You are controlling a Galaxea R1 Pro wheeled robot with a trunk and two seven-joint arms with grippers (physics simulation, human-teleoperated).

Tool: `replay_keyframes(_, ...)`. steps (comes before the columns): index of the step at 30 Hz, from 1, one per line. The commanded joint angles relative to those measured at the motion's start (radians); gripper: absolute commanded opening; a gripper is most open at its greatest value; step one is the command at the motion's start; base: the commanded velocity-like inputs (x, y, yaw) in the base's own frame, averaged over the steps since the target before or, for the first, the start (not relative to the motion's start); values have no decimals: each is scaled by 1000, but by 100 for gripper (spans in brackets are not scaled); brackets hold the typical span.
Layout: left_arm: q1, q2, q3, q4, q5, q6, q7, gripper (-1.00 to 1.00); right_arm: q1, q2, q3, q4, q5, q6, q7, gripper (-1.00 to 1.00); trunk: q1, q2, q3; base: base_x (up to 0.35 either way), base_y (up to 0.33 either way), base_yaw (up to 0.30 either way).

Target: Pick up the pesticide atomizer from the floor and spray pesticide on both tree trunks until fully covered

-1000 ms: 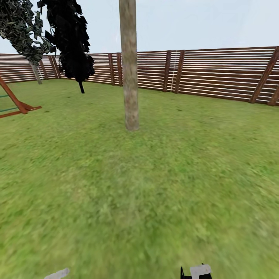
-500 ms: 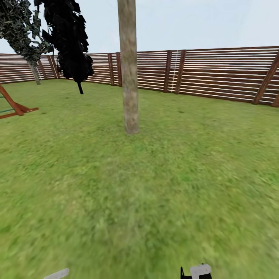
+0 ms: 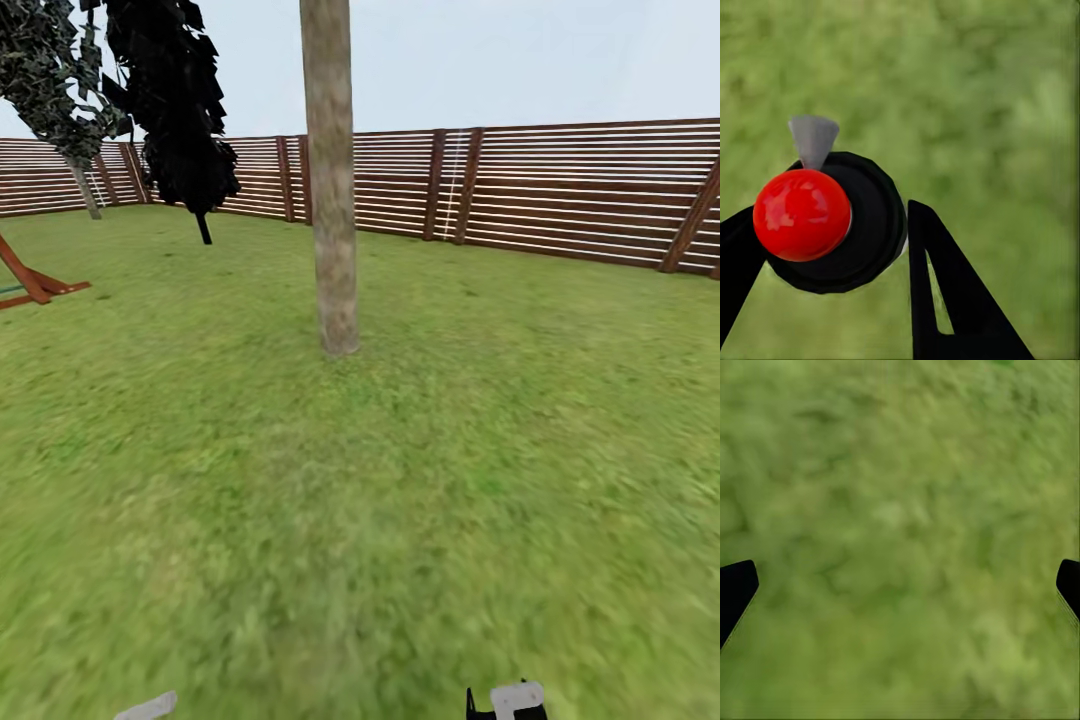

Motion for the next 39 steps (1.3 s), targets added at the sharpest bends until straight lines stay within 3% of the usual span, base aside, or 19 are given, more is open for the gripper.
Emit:
replay_keyframes(1, -1, 0, -5, 1, 8, -3, 0, -100, -1, 0, -7, 1, 11, -2, -6, 100, 0, 0, -1, 342, 0, 105)
replay_keyframes(7, -1, -1, -5, 1, 8, -3, 0, -100, -1, 0, -7, 1, 11, -2, -7, 100, 0, 0, -1, 342, 0, 192)
replay_keyframes(39, -1, -3, -5, 1, 8, -3, 0, -100, -1, 0, -7, 1, 11, -2, -7, 100, 0, 0, -1, 342, 0, 26)
